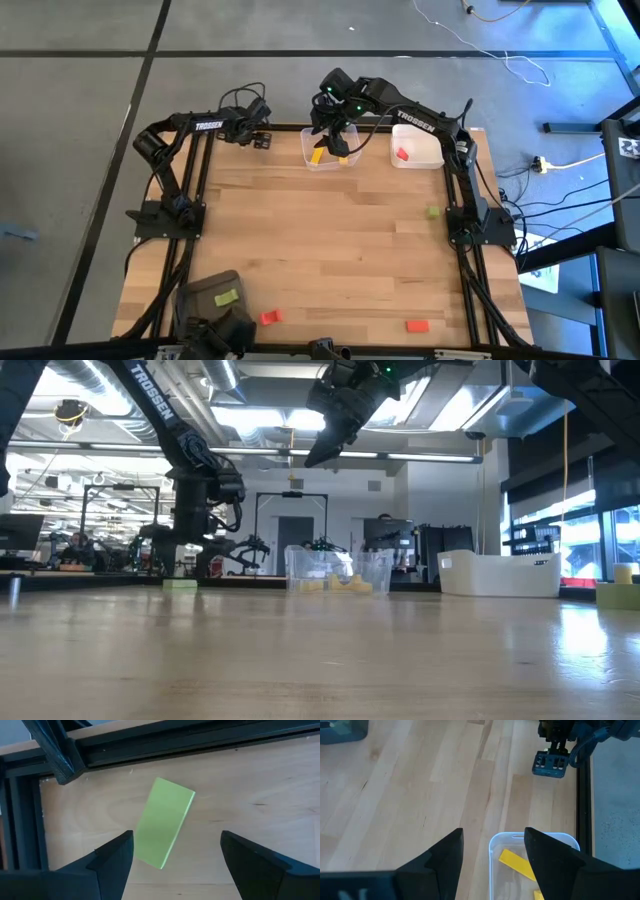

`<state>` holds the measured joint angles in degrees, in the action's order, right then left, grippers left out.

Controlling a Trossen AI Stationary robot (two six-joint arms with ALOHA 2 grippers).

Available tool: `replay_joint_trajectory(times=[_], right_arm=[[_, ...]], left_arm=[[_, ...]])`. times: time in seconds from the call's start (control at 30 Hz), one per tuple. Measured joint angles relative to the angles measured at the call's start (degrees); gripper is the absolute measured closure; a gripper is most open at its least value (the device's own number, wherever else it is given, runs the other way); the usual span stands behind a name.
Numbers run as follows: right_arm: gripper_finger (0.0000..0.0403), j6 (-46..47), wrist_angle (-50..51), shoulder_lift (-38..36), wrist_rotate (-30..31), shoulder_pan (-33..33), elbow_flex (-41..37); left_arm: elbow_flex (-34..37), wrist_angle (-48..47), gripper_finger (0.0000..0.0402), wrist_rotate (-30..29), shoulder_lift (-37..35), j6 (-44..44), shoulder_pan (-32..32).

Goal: Sort & place blocks by color
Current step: Put the left green block into the black bin

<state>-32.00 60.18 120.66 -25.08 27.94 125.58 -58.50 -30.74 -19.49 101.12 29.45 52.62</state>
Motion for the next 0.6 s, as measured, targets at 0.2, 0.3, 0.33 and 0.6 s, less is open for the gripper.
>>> replay_joint_trajectory(times=[0.2,0.3,0.33,0.6], right_arm=[[0.0192,0.00,0.00,0.00,0.00,0.01,0.00],[0.0192,0.01,0.00,0.00,0.00,0.00,0.00],[0.0192,0.01,0.00,0.00,0.00,0.00,0.00],[0.0192,0.00,0.00,0.00,0.00,-0.01,0.00]], left_arm=[[0.00,0.03,0.0113,-3.35,0.00,1.69,0.04],[0.00,-0.28,0.0113,-4.82,0.00,1.76,0.35],[0.00,-0.57,0.0113,-4.59,0.00,1.76,0.58],[0.02,-1.84,0.0113,-2.12,1.07,1.99,1.49]])
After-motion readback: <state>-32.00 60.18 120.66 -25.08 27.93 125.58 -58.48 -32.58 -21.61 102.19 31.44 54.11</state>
